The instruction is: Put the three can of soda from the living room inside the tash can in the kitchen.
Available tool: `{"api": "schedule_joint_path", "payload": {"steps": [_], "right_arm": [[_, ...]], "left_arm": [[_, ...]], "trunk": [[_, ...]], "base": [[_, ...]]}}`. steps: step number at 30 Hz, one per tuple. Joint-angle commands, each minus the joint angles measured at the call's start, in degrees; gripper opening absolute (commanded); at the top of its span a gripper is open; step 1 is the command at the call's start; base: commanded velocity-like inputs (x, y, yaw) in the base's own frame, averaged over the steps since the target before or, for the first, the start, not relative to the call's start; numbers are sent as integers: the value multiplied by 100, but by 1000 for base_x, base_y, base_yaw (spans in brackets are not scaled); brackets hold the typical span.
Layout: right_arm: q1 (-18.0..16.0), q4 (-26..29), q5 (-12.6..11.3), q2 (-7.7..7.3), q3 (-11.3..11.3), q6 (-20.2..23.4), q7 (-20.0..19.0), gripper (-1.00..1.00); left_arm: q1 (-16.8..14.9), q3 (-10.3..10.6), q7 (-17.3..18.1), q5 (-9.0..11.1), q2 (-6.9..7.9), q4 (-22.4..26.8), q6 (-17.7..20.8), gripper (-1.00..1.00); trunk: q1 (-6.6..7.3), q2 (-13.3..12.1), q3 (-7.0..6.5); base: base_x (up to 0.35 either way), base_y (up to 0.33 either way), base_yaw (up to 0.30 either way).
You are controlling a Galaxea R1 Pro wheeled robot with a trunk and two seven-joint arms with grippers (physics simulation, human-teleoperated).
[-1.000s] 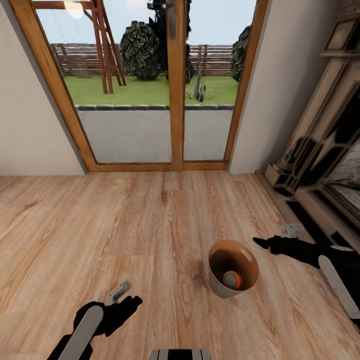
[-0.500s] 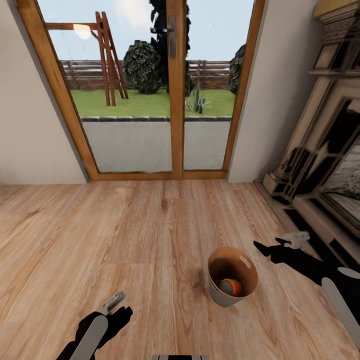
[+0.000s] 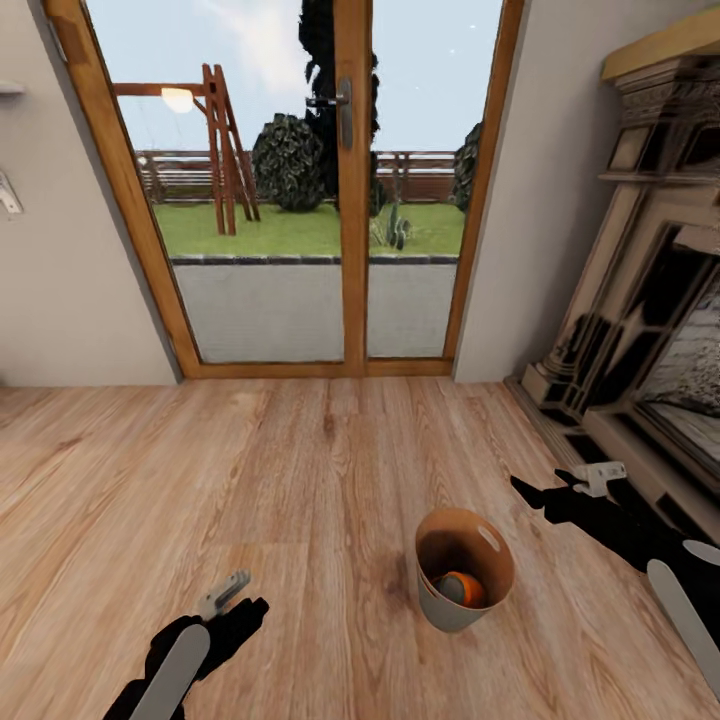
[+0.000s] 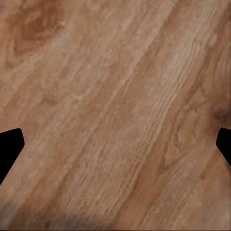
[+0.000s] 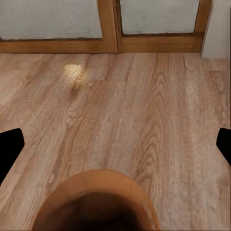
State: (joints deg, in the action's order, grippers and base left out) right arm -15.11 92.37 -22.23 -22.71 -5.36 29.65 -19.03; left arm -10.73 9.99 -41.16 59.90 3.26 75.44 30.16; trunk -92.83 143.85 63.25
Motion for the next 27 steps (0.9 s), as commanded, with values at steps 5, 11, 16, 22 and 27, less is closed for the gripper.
{"api": "schedule_joint_path", "payload": {"steps": [5, 11, 16, 22, 27], "right_arm": [[207, 0, -2, 11, -536, -221, -508, 100], [281, 0, -1, 39, -1148, -266, -1001, 100], [295, 0, 4, 47, -1270, -282, -1080, 100], [290, 0, 8, 54, -1284, -277, -828, 100], [290, 0, 8, 55, -1287, -281, -684, 100]], "left_arm": [[111, -6, 88, -9, 6, 330, 89, 100], [137, -19, 143, -8, 4, -9, 91, 100], [140, -238, 167, 4, 8, -129, 75, 100], [141, -440, 177, 21, 5, -163, 77, 100], [141, -465, 173, 15, 1, -174, 77, 100]], "trunk": [[12, -7, -111], [28, -15, -244], [41, -22, -355], [56, -30, -488], [69, -37, -599]], "base": [[0, 0, 0], [0, 0, 0], [0, 0, 0], [0, 0, 0], [0, 0, 0]]}}
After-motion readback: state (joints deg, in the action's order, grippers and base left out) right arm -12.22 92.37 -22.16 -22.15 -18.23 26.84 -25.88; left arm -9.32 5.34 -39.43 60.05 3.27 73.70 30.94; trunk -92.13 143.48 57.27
